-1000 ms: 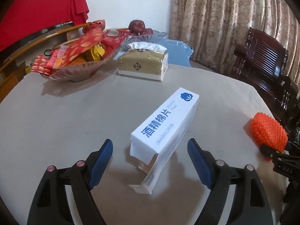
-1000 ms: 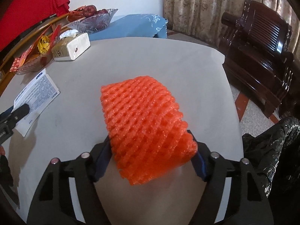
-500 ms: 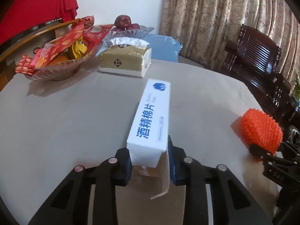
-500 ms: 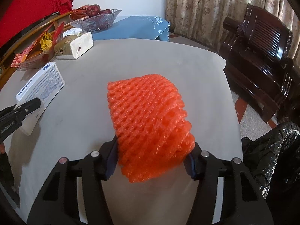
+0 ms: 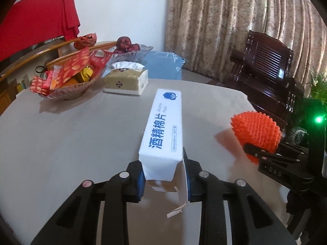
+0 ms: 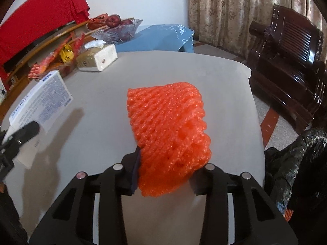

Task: Collect trash
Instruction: 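Lift the medicine box and orange net and carry both over the bin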

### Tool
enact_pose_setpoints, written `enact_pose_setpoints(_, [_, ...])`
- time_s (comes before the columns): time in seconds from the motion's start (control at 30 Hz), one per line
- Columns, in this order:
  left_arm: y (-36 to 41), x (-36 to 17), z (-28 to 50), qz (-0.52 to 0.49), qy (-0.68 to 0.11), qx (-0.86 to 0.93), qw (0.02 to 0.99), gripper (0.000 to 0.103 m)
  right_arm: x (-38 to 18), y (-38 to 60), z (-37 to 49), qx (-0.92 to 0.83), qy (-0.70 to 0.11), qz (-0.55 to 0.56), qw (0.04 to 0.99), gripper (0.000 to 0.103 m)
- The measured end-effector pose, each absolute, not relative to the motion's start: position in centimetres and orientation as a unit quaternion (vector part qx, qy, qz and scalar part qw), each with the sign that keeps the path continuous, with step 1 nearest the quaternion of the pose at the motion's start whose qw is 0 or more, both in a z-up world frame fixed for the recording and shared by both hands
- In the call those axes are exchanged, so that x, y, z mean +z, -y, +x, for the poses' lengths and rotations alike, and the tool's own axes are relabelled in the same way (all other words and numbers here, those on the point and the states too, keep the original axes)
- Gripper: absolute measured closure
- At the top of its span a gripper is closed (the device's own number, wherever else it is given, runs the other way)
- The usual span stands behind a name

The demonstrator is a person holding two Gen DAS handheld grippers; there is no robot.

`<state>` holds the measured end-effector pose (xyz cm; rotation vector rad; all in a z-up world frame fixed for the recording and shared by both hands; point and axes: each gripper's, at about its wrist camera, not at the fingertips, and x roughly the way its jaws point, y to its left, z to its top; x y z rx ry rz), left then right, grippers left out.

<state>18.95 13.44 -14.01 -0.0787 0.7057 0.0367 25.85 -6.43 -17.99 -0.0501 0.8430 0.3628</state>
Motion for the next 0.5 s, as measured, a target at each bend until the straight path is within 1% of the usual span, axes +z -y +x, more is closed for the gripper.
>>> enact_pose_setpoints(0.2, [-11.9,-12.9,17.4,-0.047,-0.345,0.006,0.938,0.074,-14.8,7.5,23.5,0.192,-0.385,-0.011,0.903,0.067])
enact_pose_setpoints(0.5, [-9.5,-9.5,15.2,-0.050,-0.317,-0.010,0.947,0.074,-9.9,9.5,19.8,0.204,-0.349,-0.003,0.915,0.066])
